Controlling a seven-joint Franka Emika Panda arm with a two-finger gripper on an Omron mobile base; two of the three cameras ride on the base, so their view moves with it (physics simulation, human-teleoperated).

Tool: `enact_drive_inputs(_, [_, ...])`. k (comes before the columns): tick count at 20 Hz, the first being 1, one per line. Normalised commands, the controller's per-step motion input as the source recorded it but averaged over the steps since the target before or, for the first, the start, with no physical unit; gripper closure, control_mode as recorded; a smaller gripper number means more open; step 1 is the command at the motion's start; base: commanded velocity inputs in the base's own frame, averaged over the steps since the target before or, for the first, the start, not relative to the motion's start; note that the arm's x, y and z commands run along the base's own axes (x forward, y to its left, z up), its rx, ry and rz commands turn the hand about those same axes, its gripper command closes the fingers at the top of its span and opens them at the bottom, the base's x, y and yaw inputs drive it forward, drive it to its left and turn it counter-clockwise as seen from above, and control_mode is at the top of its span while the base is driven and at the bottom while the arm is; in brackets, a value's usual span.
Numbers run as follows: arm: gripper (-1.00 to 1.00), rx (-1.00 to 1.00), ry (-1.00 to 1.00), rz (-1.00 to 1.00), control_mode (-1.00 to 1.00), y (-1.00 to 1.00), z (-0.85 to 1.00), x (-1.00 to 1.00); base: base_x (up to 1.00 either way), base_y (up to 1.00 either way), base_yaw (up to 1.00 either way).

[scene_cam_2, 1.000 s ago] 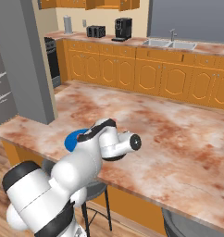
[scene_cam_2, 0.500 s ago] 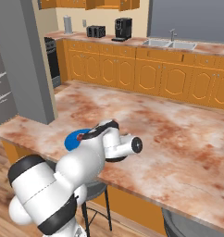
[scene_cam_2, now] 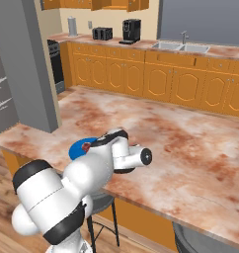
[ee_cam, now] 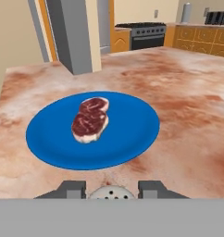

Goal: Retrieve the shaker from the cabinet and place it next the steak on a plate on the dining table.

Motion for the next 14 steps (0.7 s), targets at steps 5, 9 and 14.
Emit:
enact_drive_inputs(5, [-1.0, 0.0, 0.0, 0.0, -1.0, 0.0, -0.05, 0.0, 0.0, 0.0, 0.0])
enact_drive_inputs(9, [-1.0, 0.0, 0.0, 0.0, -1.0, 0.0, -0.05, 0.0, 0.0, 0.0, 0.0])
enact_drive_inputs(14, [-1.0, 0.0, 0.0, 0.0, -1.0, 0.0, -0.02, -0.03, 0.0, 0.0, 0.0])
